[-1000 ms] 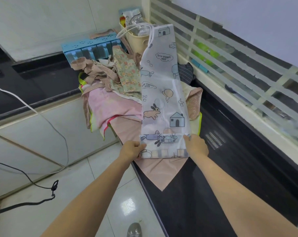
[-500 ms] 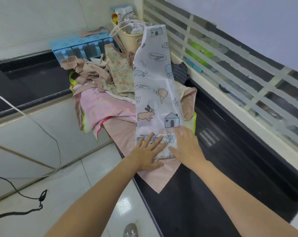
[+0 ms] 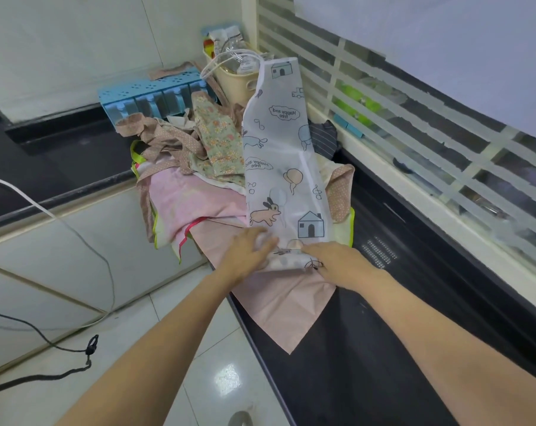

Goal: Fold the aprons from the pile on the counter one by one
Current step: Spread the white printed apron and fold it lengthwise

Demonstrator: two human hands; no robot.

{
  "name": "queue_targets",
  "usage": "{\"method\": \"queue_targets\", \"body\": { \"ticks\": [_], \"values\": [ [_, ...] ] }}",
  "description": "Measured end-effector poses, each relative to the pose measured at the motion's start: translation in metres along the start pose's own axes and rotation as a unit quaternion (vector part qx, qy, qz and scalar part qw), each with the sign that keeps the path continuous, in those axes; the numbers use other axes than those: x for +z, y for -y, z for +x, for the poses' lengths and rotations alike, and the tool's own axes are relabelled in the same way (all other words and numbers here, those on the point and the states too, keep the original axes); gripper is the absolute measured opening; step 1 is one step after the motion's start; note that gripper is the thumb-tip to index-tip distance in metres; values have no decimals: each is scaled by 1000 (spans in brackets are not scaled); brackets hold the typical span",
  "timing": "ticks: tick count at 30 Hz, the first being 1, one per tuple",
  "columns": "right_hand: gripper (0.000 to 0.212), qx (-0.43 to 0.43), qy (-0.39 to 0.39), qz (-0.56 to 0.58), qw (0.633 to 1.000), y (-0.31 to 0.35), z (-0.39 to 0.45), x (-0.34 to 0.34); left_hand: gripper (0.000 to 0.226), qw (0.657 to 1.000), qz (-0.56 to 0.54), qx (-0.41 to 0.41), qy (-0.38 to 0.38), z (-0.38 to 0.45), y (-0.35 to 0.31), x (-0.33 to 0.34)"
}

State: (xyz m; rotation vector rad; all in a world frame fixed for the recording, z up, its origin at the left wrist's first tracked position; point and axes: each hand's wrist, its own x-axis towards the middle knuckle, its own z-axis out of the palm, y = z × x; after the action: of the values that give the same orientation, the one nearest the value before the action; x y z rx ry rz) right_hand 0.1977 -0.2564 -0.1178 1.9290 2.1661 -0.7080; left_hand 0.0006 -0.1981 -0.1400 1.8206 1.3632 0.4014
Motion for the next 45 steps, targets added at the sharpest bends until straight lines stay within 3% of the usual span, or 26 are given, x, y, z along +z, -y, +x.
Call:
{"method": "queue_targets", "body": {
  "ticks": [2,7,12,17,23,33,39,42,45],
  "values": [
    [50,-9,17,17,1000,0,-3,-11,40,990,-71,-66,-101,2,0,-8],
    [14,-18,82,46,995,-2,-7,-23,37,966,-170,-167,-105,4,-2,-9],
    [42,8,187,94,978,3,-12,-34,32,971,-145,-185,-44,-8,7,-6],
    [39,56,264,132,954,3,-14,-17,36,972,-95,-215,-14,-20,25,-2],
    [50,91,200,82,972,2,-9,21,29,977,-80,-185,72,-16,24,-13],
    [51,-55,159,-72,983,15,-4,10,27,943,-209,-236,105,-16,20,-21],
    [52,-77,154,-110,979,15,1,15,20,940,-214,-244,102,-15,19,-22],
    [52,-76,153,-112,979,16,3,16,13,959,-183,-196,92,-20,11,-21],
    [55,-19,107,3,994,9,5,18,38,986,-108,-97,79,-25,9,-14]
  ]
}}
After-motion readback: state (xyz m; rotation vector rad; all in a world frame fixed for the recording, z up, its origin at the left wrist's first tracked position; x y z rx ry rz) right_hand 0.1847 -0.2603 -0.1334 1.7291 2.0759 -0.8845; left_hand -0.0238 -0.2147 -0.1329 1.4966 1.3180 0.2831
